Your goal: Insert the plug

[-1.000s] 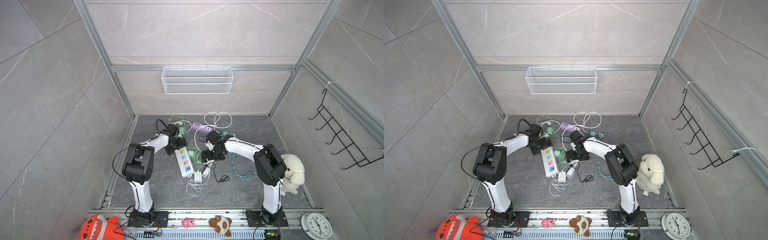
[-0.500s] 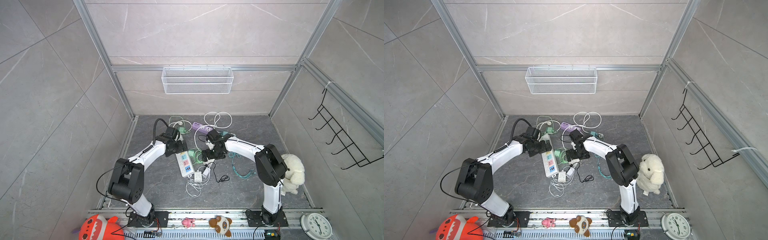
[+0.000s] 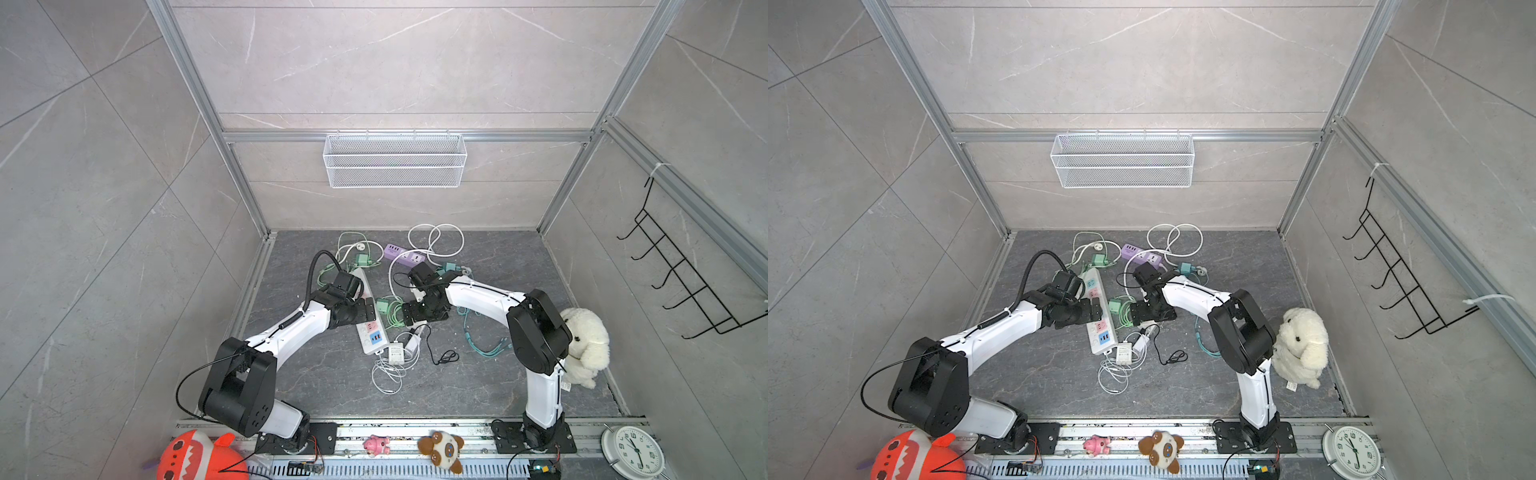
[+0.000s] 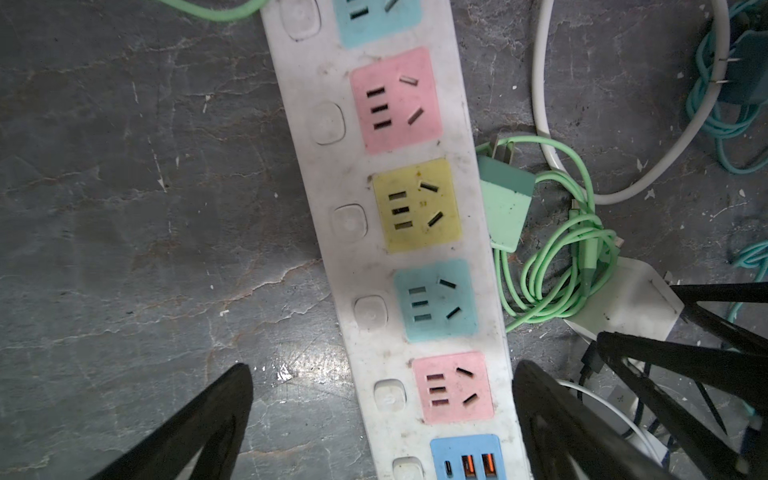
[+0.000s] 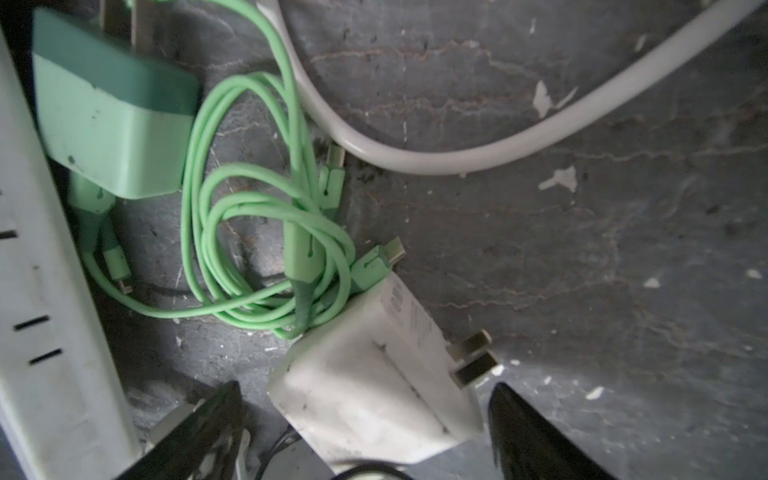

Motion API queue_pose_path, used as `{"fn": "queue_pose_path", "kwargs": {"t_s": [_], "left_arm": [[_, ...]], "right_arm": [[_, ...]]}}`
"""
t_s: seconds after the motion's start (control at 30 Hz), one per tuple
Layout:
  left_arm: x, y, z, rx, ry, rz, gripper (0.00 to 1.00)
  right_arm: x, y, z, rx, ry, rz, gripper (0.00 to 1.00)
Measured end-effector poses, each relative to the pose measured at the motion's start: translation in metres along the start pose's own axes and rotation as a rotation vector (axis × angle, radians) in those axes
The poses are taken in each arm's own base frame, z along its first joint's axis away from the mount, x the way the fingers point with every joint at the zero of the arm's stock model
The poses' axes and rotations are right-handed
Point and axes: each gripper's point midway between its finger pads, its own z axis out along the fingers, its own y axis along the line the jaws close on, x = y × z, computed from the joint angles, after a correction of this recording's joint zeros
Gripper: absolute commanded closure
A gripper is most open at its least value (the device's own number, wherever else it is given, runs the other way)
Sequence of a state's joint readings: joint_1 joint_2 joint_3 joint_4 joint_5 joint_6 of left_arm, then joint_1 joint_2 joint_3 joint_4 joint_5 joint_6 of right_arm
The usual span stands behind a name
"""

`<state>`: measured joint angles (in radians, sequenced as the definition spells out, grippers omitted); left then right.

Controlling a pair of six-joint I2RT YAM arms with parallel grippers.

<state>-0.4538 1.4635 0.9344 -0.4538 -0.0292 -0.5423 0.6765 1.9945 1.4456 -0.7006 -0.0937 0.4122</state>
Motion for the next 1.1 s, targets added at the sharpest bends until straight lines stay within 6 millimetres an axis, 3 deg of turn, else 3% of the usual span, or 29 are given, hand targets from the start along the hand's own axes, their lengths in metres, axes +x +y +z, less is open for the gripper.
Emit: {"fn": "queue_pose_path", "kwargs": {"t_s": [0.3,0.67,0.83,1.1], "left_arm": [[-0.014,0.003,-0.011,-0.013,-0.086,0.005,0.0],[-0.012,0.007,-0.002,-0.041,-0.067,0.051,0.0],[-0.019,-0.001,-0.002,-0.009,-0.093,0.085,0.0],[-0.025,-0.01,-0.003,0.025,-0.121,0.134,0.0]], "right_arm": [[0.013,-0.011,0.014,0.102,0.014,0.091,0.17],[0.01,-0.015,0.015,0.135,-0.008,0.138,0.41],[0.008,-0.016,0.015,0.137,-0.016,0.142,0.5],[-0.002,-0.019,0.014,0.134,-0.054,0.153,0.53]]}}
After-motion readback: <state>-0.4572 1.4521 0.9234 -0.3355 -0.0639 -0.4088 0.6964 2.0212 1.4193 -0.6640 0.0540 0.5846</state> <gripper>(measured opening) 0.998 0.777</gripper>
